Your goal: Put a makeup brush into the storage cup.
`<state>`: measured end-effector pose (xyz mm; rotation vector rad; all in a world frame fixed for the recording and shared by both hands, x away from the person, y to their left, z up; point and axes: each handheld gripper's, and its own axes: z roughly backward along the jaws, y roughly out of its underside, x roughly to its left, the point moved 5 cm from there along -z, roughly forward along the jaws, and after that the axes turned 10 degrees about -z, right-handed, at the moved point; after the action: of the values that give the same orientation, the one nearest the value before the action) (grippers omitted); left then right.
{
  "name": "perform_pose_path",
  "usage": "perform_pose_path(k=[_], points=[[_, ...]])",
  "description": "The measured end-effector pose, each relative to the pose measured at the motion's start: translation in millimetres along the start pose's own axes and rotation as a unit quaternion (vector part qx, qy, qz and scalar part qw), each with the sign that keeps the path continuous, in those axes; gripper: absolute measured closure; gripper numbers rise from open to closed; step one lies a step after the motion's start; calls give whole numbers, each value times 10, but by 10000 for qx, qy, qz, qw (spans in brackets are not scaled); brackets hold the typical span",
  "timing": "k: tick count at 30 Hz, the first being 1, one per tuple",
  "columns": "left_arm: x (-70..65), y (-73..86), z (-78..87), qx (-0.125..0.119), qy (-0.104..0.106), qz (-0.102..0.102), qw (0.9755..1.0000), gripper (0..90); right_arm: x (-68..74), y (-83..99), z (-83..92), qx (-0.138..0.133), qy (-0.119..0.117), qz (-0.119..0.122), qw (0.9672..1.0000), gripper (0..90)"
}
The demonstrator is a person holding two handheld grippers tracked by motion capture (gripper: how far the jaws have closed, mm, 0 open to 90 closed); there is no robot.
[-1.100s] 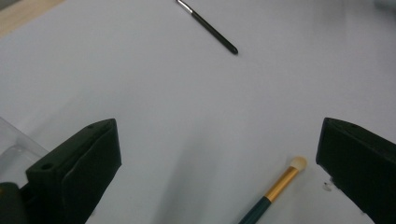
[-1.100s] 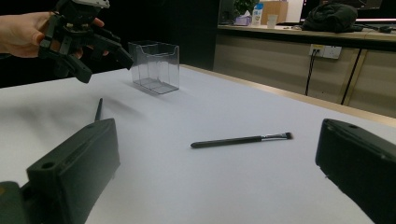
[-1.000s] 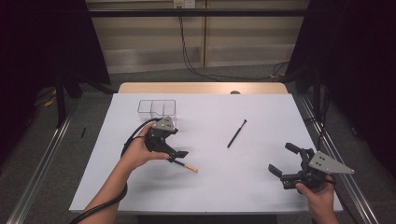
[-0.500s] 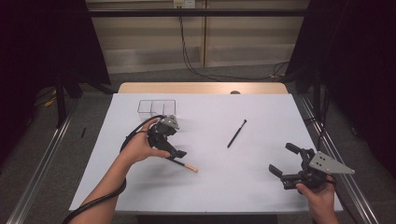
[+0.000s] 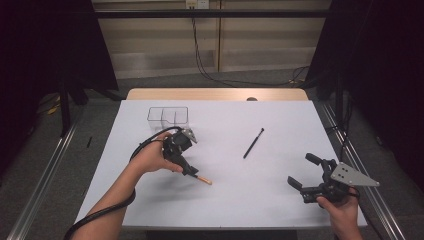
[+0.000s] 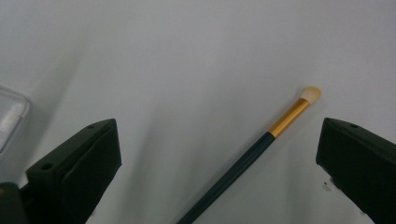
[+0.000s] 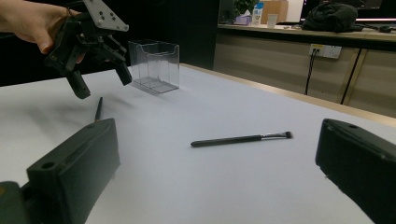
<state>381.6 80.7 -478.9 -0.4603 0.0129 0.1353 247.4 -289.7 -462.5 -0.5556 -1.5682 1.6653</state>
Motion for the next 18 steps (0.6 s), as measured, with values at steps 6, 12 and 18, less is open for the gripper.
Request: perform_pose_path(k=[6, 12, 18], points=[[-18, 12, -51, 363, 30, -137, 9992, 16, 4, -2, -1, -2, -10, 9, 10000, 0], [-31, 21, -90, 572, 108, -253, 9980, 32, 3, 0, -1, -1, -10, 5, 10000, 0], [-36, 20, -100, 765, 74, -464, 9960, 59, 3, 2, -1, 9, -10, -7, 10000, 0]])
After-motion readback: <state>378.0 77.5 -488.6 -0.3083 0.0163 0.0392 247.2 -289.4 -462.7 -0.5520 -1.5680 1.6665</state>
